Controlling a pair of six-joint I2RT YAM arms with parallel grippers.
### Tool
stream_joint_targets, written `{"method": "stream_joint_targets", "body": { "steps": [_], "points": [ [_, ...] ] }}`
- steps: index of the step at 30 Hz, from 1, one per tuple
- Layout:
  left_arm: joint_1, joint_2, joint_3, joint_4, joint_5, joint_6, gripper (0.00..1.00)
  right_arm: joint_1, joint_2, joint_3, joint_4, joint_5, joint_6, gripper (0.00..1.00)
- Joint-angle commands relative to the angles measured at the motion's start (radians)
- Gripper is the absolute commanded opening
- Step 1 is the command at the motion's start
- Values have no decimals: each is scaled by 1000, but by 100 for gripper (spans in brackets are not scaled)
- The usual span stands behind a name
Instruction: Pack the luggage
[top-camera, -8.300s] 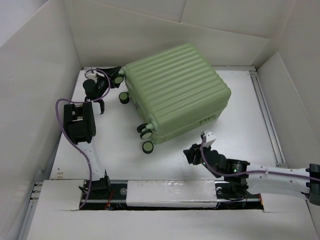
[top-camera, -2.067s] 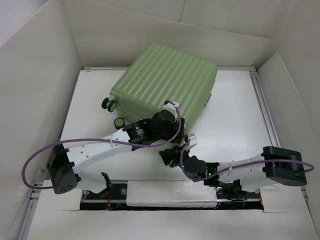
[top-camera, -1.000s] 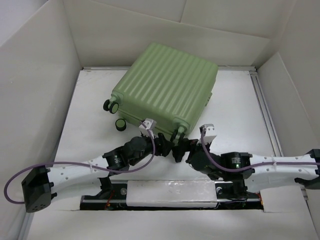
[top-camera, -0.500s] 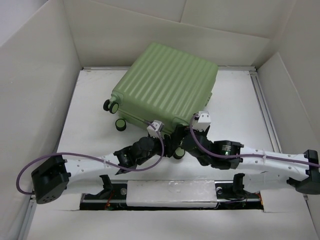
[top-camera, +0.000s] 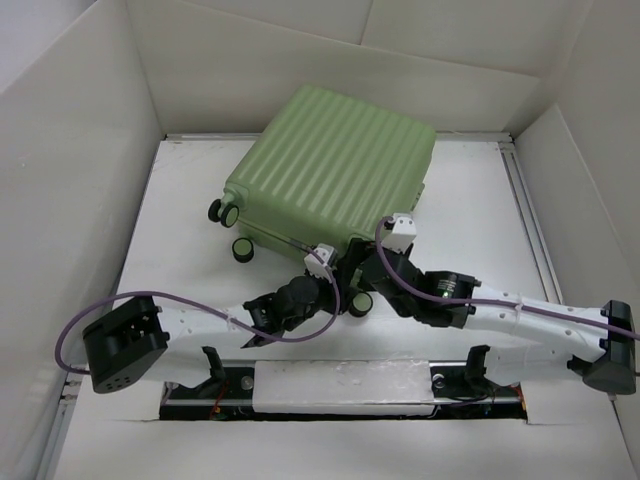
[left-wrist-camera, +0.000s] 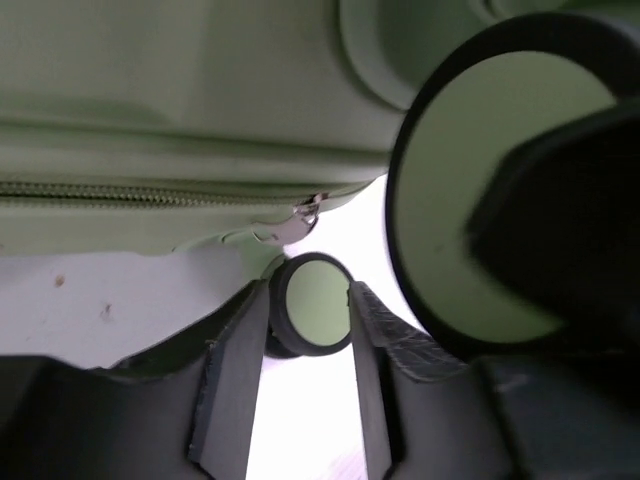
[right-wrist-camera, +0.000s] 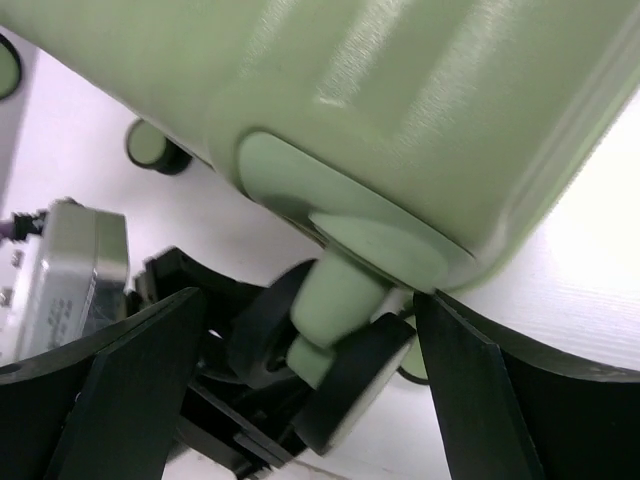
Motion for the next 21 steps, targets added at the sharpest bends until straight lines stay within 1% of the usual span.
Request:
{"method": "stream_joint_targets", "body": {
  "steps": [1, 3, 5, 6, 9, 12, 13, 14, 15, 16, 17, 18, 19, 20, 21],
  "points": [
    [16, 24, 25, 167, -75, -1, 31, -40, 2, -13, 128, -40, 32, 91],
    [16, 34, 10, 195, -85, -10, 31, -51, 2, -22, 128, -54, 55, 88],
    [16, 34, -16, 258, -85, -30, 28, -51, 2, -50, 128, -23, 104, 84],
    [16, 34, -17, 276, -98, -30, 24, -51, -10, -60, 145, -23, 104, 80],
    [16, 43, -38, 322, -139, -39, 18, -77, -22, -96, 168, -32, 104, 80],
    [16, 70, -38, 356, -151, -39, 12, -92, -33, -119, 180, -32, 118, 70],
    [16, 89, -28, 356, -162, -30, 9, -102, -44, -119, 191, -43, 118, 59],
    [16, 89, -27, 356, -162, -30, 3, -102, -44, -128, 200, -43, 118, 54],
    [16, 106, -27, 368, -162, -30, 2, -102, -44, -128, 200, -52, 118, 50],
    [16, 115, -27, 369, -162, -30, 2, -102, -44, -128, 200, -52, 118, 48],
    [16, 130, -27, 379, -162, -30, 2, -102, -54, -128, 200, -52, 118, 48],
    [16, 139, -18, 379, -142, -30, 8, -102, -54, -137, 200, -52, 118, 51],
    [16, 139, -18, 379, -127, -30, 10, -102, -65, -137, 200, -52, 118, 56],
    [16, 150, -18, 379, -115, -30, 14, -102, -65, -137, 200, -61, 107, 65],
    [16, 150, -27, 390, -115, -39, 18, -102, -65, -137, 200, -62, 107, 67]
  ]
}}
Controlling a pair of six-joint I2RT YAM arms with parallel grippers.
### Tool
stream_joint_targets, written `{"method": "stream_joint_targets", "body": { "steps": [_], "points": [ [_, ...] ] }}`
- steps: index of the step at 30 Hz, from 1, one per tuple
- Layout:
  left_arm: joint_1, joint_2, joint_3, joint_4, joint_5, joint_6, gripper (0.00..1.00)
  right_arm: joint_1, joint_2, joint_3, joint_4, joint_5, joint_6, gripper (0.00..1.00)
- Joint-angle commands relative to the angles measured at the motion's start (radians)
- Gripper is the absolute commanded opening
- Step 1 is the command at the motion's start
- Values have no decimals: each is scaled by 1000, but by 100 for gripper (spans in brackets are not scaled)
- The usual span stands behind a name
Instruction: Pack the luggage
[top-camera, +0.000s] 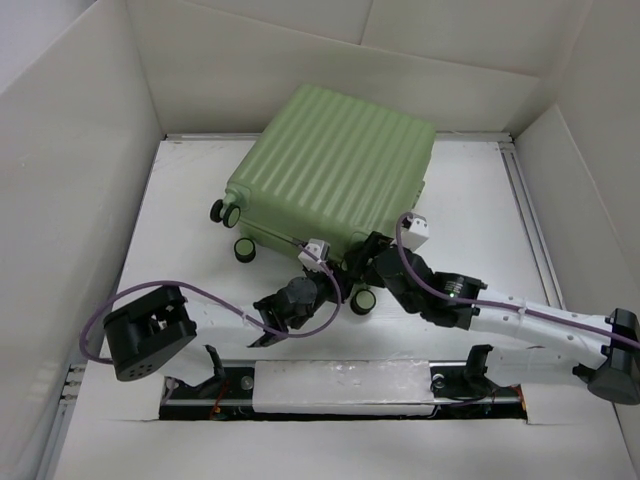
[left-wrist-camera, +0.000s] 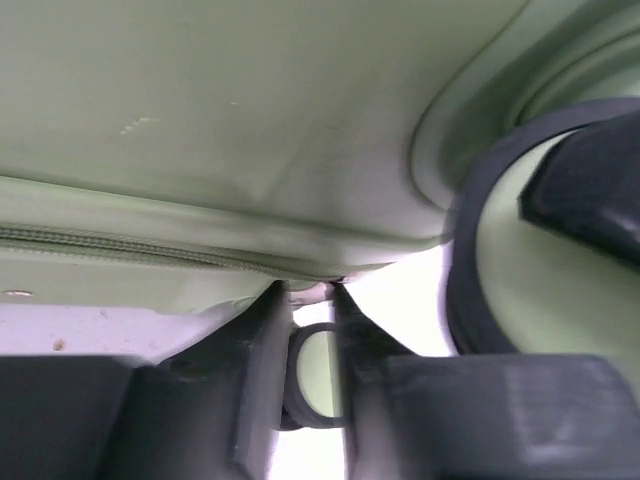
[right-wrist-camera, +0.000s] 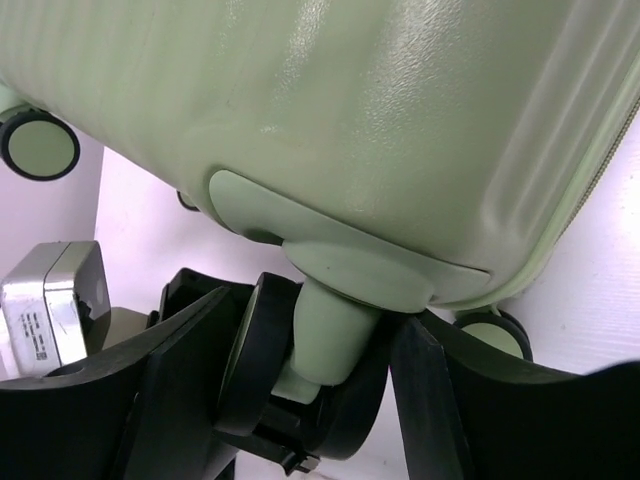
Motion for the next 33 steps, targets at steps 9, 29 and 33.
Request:
{"method": "stream_joint_targets", "body": {
  "steps": [9, 29, 33],
  "points": [
    [-6, -28, -110, 185, 36, -2, 45, -61, -5, -18, 46, -25, -58, 26],
    [-63, 112, 59, 196, -152, 61, 47, -37, 3, -47, 122, -140, -97, 0],
    [-63, 150, 94, 196, -189, 61, 27, -26, -28, -66, 122, -140, -97, 0]
  ]
}}
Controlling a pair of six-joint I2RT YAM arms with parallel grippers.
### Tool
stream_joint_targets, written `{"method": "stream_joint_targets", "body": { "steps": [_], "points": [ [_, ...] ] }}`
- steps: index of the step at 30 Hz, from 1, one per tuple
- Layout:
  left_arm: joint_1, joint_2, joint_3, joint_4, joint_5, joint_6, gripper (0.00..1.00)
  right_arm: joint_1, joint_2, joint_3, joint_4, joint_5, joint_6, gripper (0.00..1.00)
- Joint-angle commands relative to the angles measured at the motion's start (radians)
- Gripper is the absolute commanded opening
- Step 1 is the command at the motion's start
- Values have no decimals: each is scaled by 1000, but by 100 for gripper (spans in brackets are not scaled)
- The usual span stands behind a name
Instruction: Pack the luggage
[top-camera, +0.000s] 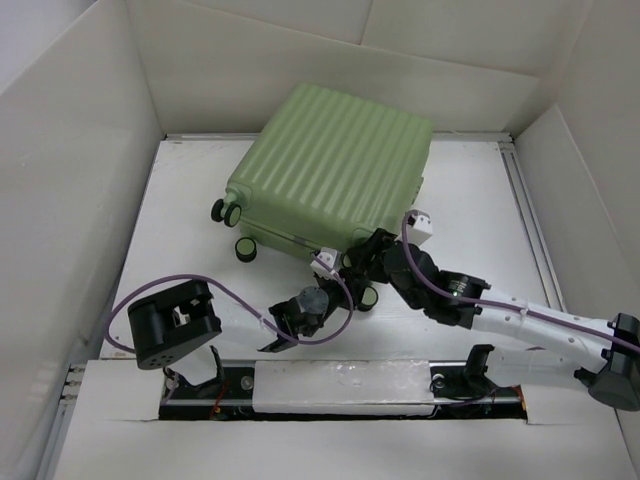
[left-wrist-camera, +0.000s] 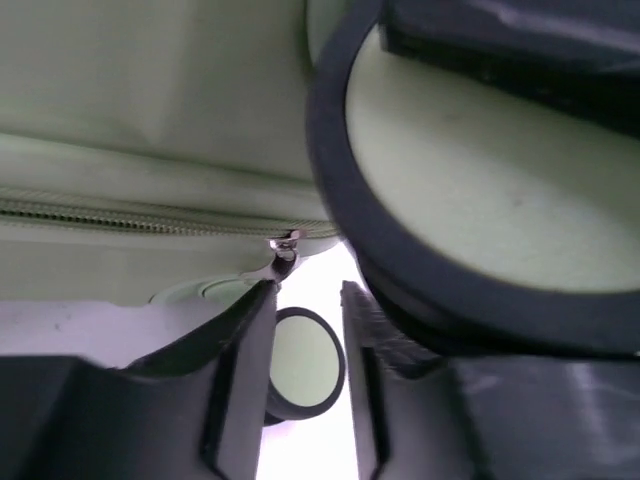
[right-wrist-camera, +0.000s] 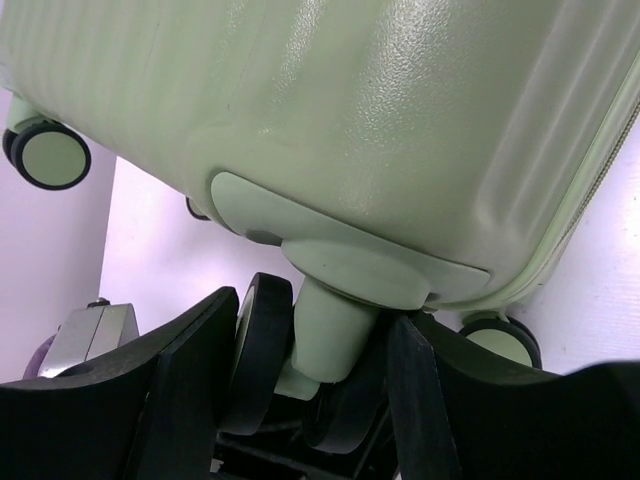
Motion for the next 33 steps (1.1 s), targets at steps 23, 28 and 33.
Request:
{"method": "stream_joint_targets", "body": {
  "steps": [23, 28, 33],
  "points": [
    [-42, -38, 30, 15, -263, 94, 31, 72, -62, -56, 42, -18, -35, 0],
    [-73, -17, 12, 58, -249, 116, 54, 72, -49, -17, 20, -6, -44, 0],
    [-73, -5, 33, 68, -236, 141, 52, 72, -40, -7, 20, -18, -44, 0]
  ]
}}
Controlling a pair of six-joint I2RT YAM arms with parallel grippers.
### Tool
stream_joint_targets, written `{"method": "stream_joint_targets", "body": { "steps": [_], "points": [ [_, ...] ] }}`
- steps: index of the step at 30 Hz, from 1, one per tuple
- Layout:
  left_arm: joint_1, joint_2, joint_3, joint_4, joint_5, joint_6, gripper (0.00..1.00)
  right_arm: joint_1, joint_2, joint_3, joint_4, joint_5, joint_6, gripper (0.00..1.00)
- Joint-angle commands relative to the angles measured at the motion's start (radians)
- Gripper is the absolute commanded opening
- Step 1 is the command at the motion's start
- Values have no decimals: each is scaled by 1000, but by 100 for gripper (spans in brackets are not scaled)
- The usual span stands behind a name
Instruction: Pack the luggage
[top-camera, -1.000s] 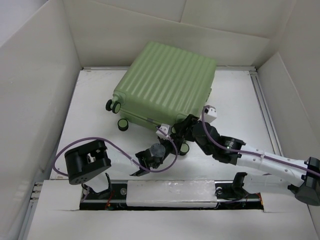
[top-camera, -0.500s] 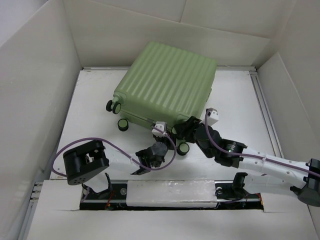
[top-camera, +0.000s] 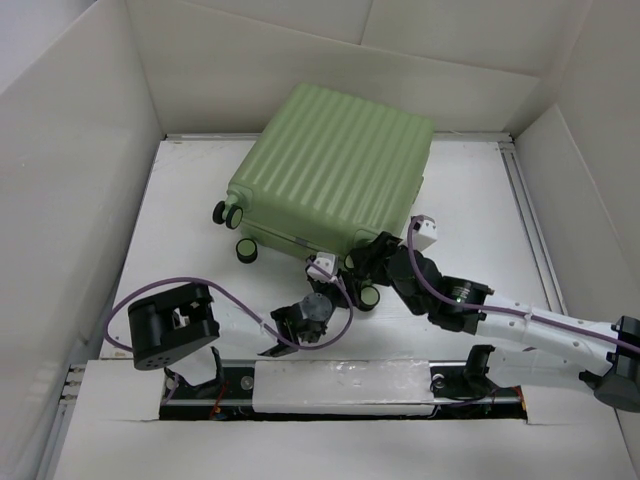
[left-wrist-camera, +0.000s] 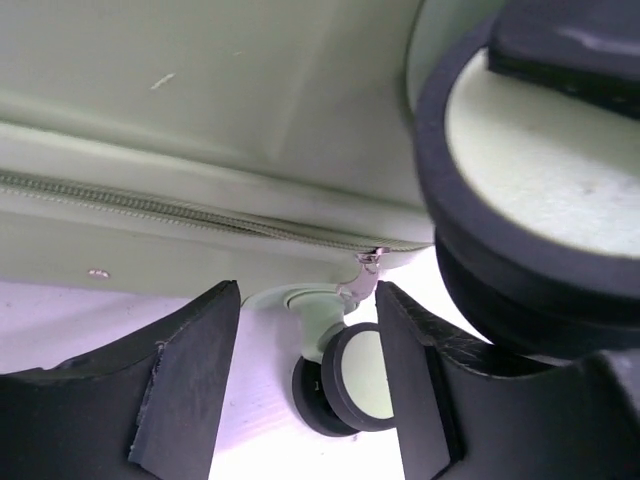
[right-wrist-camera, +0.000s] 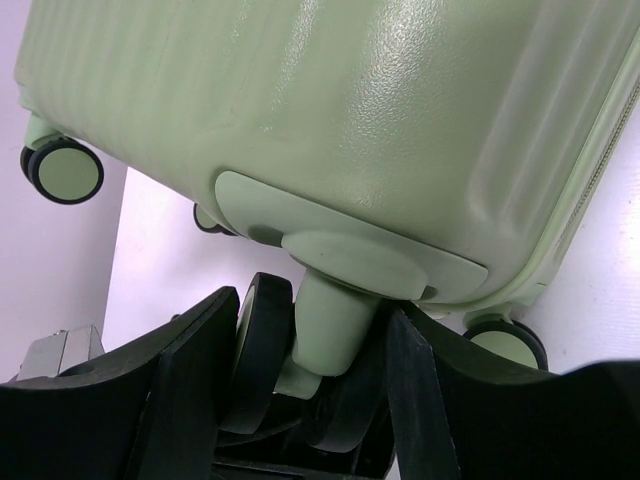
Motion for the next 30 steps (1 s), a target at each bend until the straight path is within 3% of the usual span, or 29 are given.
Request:
{"method": "stream_joint_targets", "body": {
  "steps": [1, 2, 4, 8, 11, 19, 27, 30],
  "points": [
    [-7, 1, 27, 85, 45, 47, 50, 42, 4, 41, -18, -74, -52, 0],
    [-7, 1, 14, 116, 45, 47, 43, 42, 4, 41, -18, -74, -52, 0],
    [-7, 1, 5, 125, 54, 47, 39, 42, 4, 41, -18, -74, -52, 0],
    [-7, 10, 4, 125, 77, 56, 39, 42, 13, 41, -18, -74, -61, 0],
    [-7, 34, 44, 99, 77, 56, 45, 42, 22, 41, -8, -93, -61, 0],
    [-7, 108, 161, 25, -49, 47, 44, 51, 22, 31, 24, -126, -61, 0],
    [-7, 154, 199, 50, -168, -42, 25, 89, 32, 12, 44, -136, -41, 0],
    [-19, 178, 227, 50, -282, -74, 12, 111, 32, 2, 65, -127, -32, 0]
  ]
}}
